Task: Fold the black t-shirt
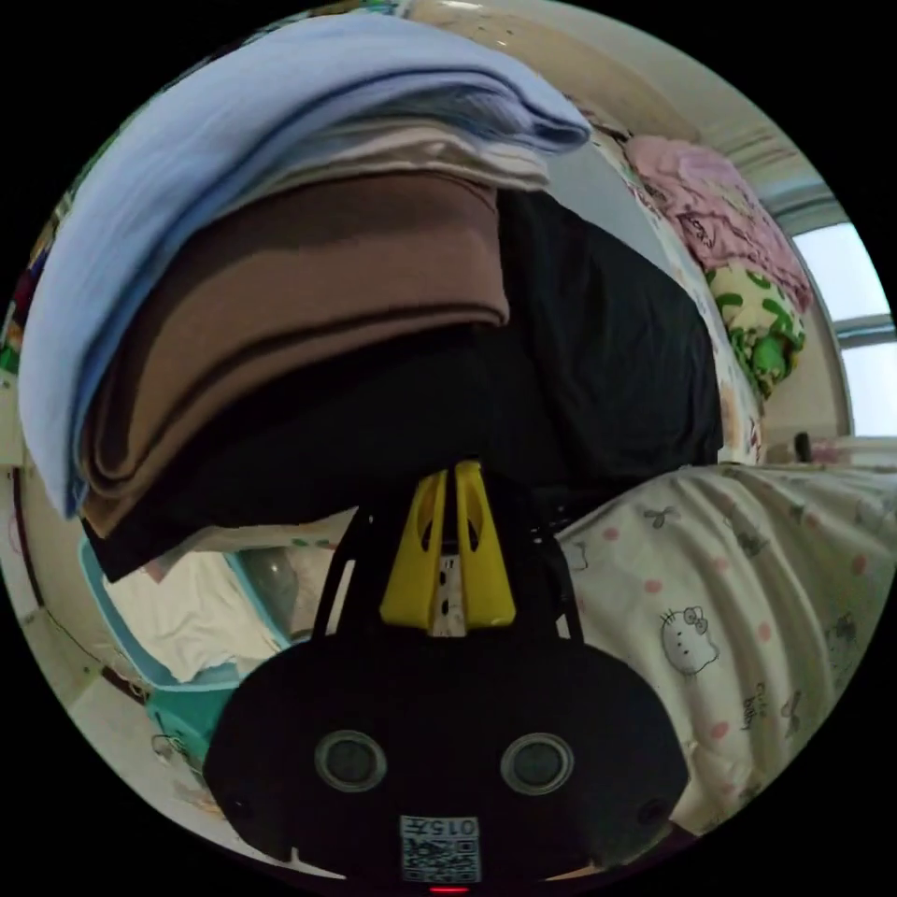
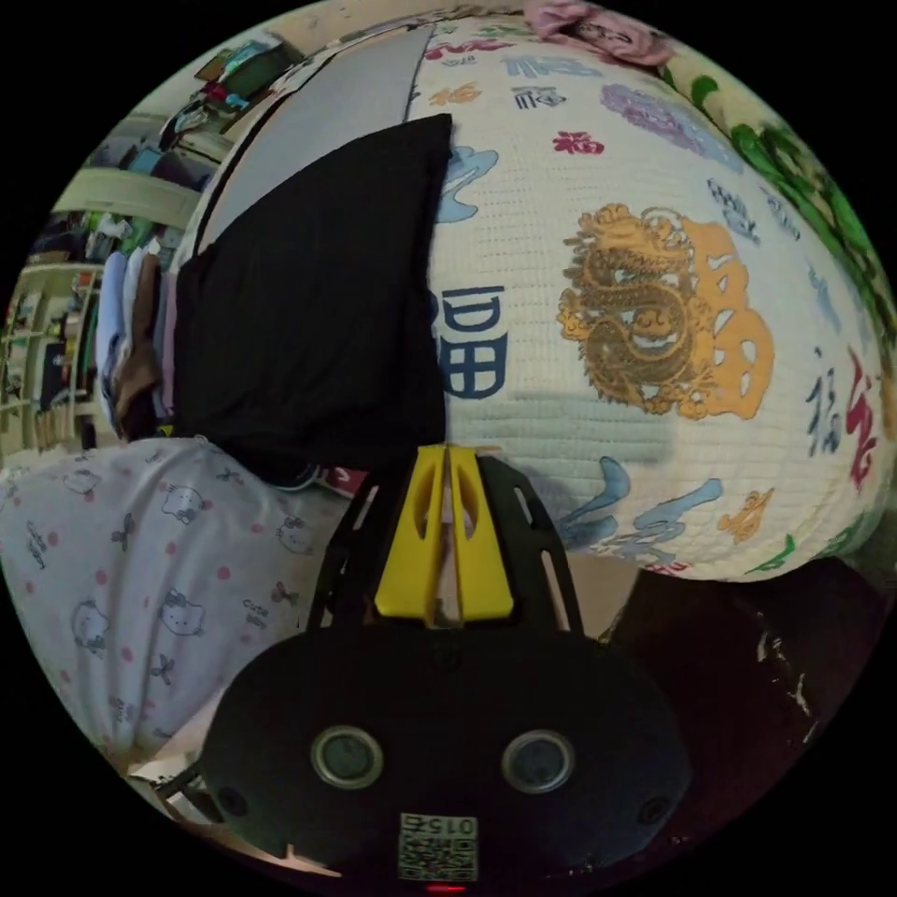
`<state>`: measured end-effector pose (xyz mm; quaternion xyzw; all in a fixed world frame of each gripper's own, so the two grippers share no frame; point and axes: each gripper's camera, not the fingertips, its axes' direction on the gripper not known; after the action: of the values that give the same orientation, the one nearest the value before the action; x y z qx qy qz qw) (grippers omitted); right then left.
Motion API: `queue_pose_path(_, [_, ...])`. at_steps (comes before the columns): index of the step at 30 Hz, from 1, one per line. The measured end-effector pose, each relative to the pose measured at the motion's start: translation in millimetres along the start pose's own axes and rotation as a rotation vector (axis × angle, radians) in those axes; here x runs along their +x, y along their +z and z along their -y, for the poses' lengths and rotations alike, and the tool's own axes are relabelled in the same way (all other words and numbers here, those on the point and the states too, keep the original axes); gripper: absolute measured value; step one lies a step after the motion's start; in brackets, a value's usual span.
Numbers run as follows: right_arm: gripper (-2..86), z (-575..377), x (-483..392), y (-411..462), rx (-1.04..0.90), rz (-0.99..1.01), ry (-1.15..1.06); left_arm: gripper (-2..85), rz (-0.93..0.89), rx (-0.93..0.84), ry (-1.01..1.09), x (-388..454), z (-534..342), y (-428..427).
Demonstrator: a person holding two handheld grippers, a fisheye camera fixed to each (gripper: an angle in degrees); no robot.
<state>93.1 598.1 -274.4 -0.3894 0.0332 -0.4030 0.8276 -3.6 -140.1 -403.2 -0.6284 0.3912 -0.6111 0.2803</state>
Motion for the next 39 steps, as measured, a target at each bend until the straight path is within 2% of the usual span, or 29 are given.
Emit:
queue_pose_path(4, [5.5, -12, -30, 0, 0.128, -0.034, -0.298, 4.7, 0.128, 0.098, 0.282, 35, 45, -57])
queue_pose_path(6, [7.4, -10, -52, 11, 0.14, -0.044, -0.46, 5.6, 0.118, 0.123, 0.473, 56, 66, -70])
queue_pose_path(10, [9.7, -2, -106, 71, 0.029, -0.128, -0.782, 6.3, 0.0, 0.131, 0.77, 90, 127, -73])
queue_pose_path(12, [9.8, -1, -117, 101, -0.013, -0.173, -0.865, 7.0, -0.044, 0.078, 0.865, 99, 157, -57])
queue_pose_path(14, [9.8, 2, -121, 128, -0.075, -0.199, -0.897, 9.1, -0.062, -0.088, 0.951, 108, 198, -27])
queue_pose_path(17, [9.1, 8, -117, 157, -0.086, -0.225, -0.91, 9.9, -0.068, -0.162, 1.042, 112, 230, -4])
queue_pose_path(21, [7.2, 21, -108, 184, -0.087, -0.194, -0.896, 8.3, -0.039, -0.145, 1.089, 103, 258, 8])
queue_pose_path(26, [3.7, 34, -107, 215, -0.078, -0.266, -0.919, 1.7, -0.017, -0.128, 1.086, 74, 287, 10])
queue_pose_path(30, [0.4, 62, -97, 218, -0.067, -0.168, -0.842, -0.3, -0.068, -0.091, 1.009, 51, 308, -7])
queue_pose_path(35, [-0.3, 115, -74, 175, 0.126, -0.075, -0.734, -0.7, -0.169, 0.109, 0.771, 5, 373, -82])
queue_pose_path(39, [-0.4, 226, -56, 106, 0.411, -0.115, -0.644, -0.6, -0.218, 0.233, 0.7, -13, 454, -132])
